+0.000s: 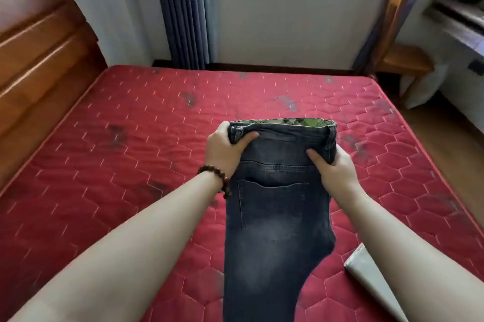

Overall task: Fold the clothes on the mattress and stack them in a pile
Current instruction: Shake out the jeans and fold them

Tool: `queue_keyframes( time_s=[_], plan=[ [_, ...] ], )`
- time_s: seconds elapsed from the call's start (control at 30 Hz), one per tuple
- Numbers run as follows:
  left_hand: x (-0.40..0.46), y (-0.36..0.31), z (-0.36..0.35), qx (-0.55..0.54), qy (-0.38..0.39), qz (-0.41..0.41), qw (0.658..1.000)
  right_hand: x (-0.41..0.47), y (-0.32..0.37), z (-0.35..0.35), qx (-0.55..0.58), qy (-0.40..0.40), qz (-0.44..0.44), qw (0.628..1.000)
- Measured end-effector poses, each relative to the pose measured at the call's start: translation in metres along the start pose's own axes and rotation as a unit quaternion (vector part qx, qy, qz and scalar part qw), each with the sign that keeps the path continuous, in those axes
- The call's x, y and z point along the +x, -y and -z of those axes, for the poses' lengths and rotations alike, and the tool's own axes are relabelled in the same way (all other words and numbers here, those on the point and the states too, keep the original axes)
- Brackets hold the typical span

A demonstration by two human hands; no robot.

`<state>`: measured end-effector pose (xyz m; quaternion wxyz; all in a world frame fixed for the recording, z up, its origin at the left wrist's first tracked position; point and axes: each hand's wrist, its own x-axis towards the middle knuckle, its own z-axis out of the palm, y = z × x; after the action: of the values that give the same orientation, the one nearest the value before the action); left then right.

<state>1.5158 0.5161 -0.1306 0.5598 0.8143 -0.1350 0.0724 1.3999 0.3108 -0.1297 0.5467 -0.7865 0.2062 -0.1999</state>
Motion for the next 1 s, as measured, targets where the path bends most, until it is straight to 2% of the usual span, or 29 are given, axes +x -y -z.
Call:
queue_keyframes(
  time_s=[0.13, 0.33, 0.4, 0.47, 0.5, 0.6, 0.7, 0.8, 0.9, 1.0],
  plan=[
    [0.033, 0.066, -0.052, 0.02, -0.044, 0.012, 0.999, 0.053, -0.059, -0.036, -0.073, -0.044, 0.019, 0.996],
    [0.083, 0.164, -0.126, 0.107, -0.043, 0.046, 0.992, 0.131, -0.16, -0.081, -0.12, -0.044, 0.022, 0.992],
    [0.1, 0.197, -0.149, 0.116, -0.054, 0.059, 0.99, 0.16, -0.197, -0.098, -0.119, -0.041, 0.001, 0.992],
    [0.107, 0.232, -0.172, 0.158, -0.033, 0.112, 0.981, 0.182, -0.237, -0.112, -0.146, -0.008, -0.056, 0.988],
    [0.106, 0.252, -0.183, 0.197, 0.002, 0.156, 0.968, 0.189, -0.259, -0.118, -0.174, 0.029, -0.105, 0.979],
    [0.081, 0.312, -0.21, 0.309, 0.143, 0.284, 0.896, 0.19, -0.32, -0.128, -0.271, 0.154, -0.222, 0.924],
    [0.054, 0.349, -0.225, 0.373, 0.188, 0.307, 0.855, 0.181, -0.362, -0.131, -0.318, 0.159, -0.24, 0.904],
    [0.045, 0.367, -0.234, 0.375, 0.165, 0.293, 0.864, 0.178, -0.379, -0.142, -0.327, 0.109, -0.23, 0.91],
    [0.043, 0.371, -0.239, 0.373, 0.172, 0.268, 0.872, 0.175, -0.382, -0.158, -0.313, 0.093, -0.207, 0.922],
    [0.043, 0.368, -0.235, 0.355, 0.11, 0.242, 0.896, 0.175, -0.378, -0.163, -0.31, 0.031, -0.152, 0.938]
  ],
)
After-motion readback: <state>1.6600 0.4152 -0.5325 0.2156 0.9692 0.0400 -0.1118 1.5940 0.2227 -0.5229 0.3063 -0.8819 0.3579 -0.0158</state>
